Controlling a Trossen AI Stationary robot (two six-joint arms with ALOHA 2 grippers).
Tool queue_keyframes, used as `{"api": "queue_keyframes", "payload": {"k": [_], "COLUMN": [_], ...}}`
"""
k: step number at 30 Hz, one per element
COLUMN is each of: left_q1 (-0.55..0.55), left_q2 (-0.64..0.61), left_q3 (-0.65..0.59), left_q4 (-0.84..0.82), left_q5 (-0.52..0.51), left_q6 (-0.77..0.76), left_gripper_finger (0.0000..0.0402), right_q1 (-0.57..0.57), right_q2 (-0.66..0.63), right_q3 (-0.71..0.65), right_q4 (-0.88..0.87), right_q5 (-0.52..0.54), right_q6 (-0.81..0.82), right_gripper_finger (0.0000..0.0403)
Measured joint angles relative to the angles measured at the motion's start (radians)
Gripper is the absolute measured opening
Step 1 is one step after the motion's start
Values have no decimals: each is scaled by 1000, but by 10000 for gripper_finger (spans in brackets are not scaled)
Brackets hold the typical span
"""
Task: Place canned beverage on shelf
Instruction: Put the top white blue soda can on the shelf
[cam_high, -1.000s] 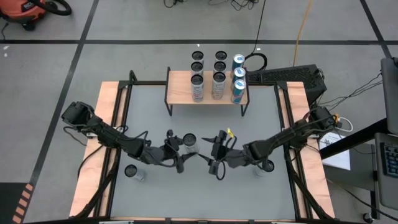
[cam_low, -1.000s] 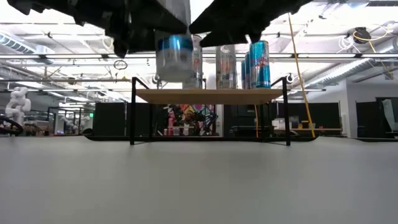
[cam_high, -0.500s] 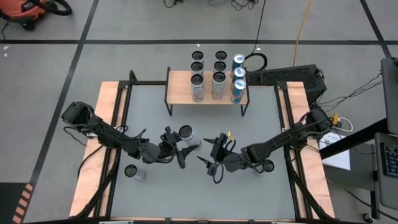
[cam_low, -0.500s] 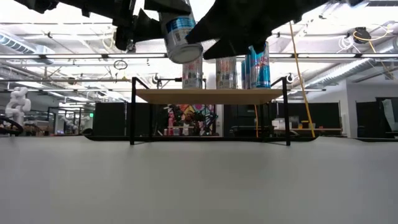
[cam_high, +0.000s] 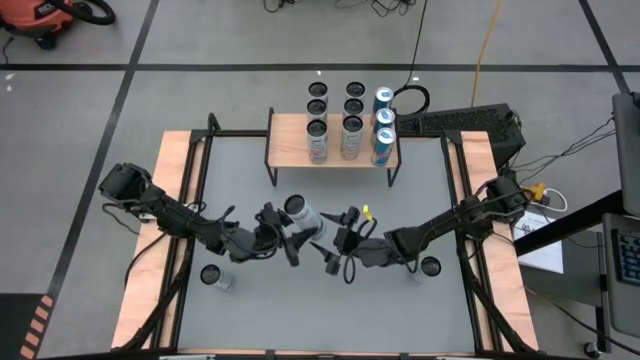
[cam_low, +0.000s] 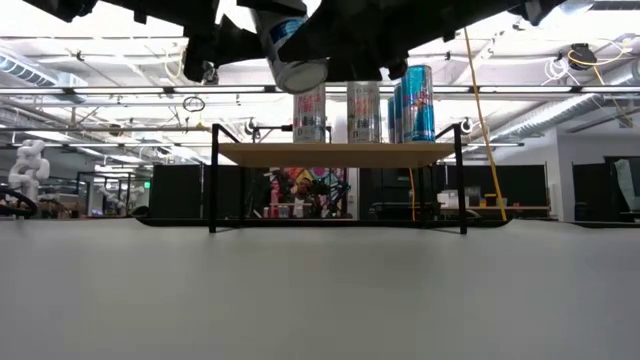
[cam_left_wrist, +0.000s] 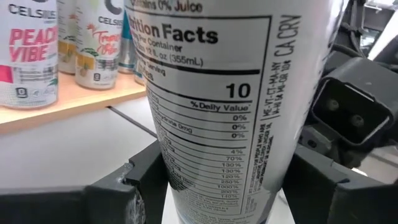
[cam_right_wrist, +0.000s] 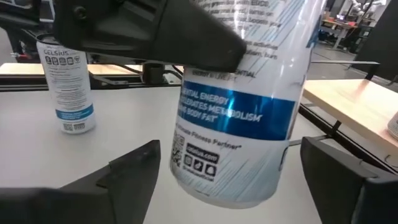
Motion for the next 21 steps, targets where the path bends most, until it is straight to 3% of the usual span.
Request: {"api": "queue_keyframes", "payload": {"k": [6, 12, 21], "left_q1": [4, 22, 27], "left_q2": [0, 0, 0], "left_q3": [0, 0, 0], "left_q4": [7, 23, 24], "left_q5": [-24, -28, -32], "left_q6": [-24, -27, -26], "left_gripper_finger": [240, 240, 240], "right_q1": [-25, -72, -91], "right_q2": [0, 0, 0], "right_q3": [0, 0, 0], "right_q4": [2, 2, 43], "right_q5": [-6, -107, -108], "right_q6": [-1, -1, -26], "right_gripper_finger": [291, 271, 262]}}
